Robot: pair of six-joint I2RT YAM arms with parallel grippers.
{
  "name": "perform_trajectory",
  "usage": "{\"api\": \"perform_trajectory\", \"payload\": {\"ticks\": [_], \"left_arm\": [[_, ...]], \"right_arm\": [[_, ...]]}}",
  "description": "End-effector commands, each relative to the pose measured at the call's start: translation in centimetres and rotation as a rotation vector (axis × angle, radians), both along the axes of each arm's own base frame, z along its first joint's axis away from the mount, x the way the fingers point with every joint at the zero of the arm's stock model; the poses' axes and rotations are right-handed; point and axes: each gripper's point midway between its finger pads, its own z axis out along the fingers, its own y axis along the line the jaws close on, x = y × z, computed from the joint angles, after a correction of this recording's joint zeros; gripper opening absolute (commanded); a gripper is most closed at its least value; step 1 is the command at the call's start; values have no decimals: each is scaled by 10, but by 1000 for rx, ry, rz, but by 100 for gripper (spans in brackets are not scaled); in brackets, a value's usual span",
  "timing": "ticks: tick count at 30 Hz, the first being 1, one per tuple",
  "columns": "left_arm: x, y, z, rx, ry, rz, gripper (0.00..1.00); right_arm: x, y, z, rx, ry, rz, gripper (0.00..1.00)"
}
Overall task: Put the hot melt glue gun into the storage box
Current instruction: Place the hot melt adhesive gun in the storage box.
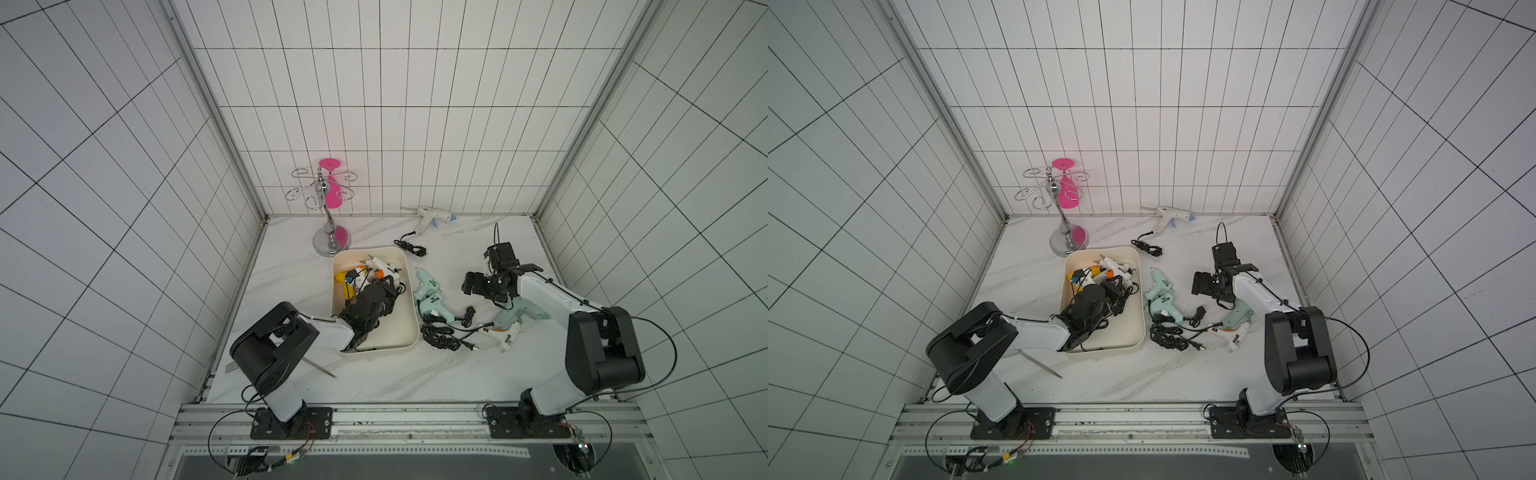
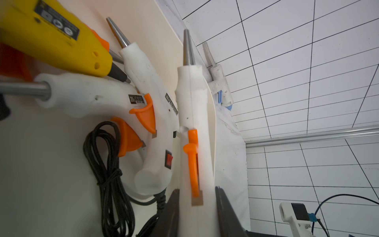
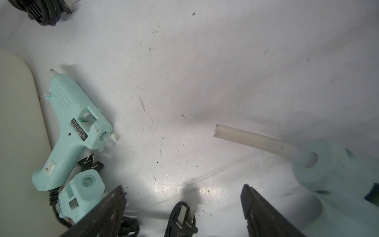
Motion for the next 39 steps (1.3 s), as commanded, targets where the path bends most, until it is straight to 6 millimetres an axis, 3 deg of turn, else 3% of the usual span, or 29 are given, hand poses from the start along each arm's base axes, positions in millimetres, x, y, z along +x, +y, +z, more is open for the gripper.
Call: {"api": "perform_trajectory", "payload": {"ticks": [1, 2, 5, 10, 15, 20, 23, 28, 31, 35, 39], "left_arm": [[12, -5, 7, -101, -17, 82, 63], [12, -5, 9, -95, -12, 98, 73], [10, -8, 16, -33, -1, 104, 84], [7, -20, 41, 12, -60, 18, 90], [-19, -36, 73, 189, -134, -236, 92], [-50, -21, 122, 429, -336, -384, 93], [-59, -12, 133, 529, -398, -458, 93], [-28, 1, 131, 532, -372, -472, 91], [-7, -19, 139, 435, -408, -547, 86], [18, -62, 152, 294, -471, -672, 77], [50, -84, 136, 130, -407, -729, 62]], "right_arm": [[1, 1, 2, 17, 17, -9, 91], [0, 1, 2, 20, 19, -7, 91], [-1, 1, 2, 20, 18, -4, 91], [1, -1, 10, 15, -5, -4, 91], [2, -4, 22, 3, -39, 2, 91], [2, -9, 30, -25, -72, 4, 91], [3, -10, 32, -29, -77, 3, 91], [4, -9, 33, -24, -75, -2, 90], [3, -13, 34, -38, -79, -17, 90], [3, -13, 34, -38, -69, -37, 89], [4, -11, 36, -24, -48, -53, 85]]}}
